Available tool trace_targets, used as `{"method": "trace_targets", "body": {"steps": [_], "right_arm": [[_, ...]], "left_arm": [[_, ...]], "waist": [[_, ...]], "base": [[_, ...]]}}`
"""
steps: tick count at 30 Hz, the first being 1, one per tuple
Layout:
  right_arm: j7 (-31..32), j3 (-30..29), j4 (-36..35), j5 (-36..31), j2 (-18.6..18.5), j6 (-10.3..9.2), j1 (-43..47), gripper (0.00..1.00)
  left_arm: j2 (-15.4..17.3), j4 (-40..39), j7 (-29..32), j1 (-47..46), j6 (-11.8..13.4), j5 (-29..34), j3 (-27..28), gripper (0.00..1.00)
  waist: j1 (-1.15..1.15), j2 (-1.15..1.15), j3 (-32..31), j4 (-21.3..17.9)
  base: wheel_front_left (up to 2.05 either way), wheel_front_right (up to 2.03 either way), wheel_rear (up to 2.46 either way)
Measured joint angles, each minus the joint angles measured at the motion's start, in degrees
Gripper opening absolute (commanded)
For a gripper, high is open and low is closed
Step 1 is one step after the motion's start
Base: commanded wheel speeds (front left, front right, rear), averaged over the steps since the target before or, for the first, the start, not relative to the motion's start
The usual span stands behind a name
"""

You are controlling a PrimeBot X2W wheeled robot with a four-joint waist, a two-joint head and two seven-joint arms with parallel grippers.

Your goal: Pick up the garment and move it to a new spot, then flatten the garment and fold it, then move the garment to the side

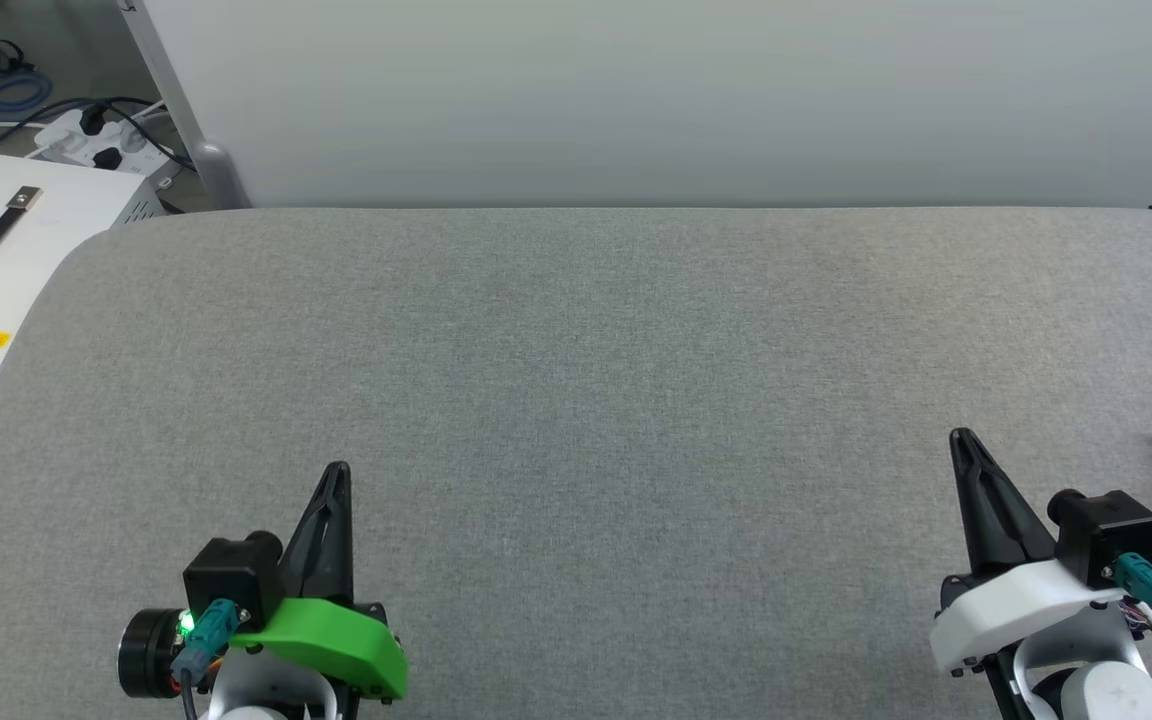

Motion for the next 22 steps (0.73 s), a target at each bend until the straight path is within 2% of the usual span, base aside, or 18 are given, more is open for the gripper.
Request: {"method": "trace_targets", "body": {"steps": [22], "right_arm": [[2.4, 0.0, -0.8, -1.6, 0.3, 0.00, 0.0, 0.00]], "left_arm": [[0.0, -1.1, 2.7, 0.0, 1.1, 2.8, 0.3, 0.00]], "waist": [[0.00, 0.00, -0.6, -0.5]], "base": [[0.00, 0.00, 0.00]]}}
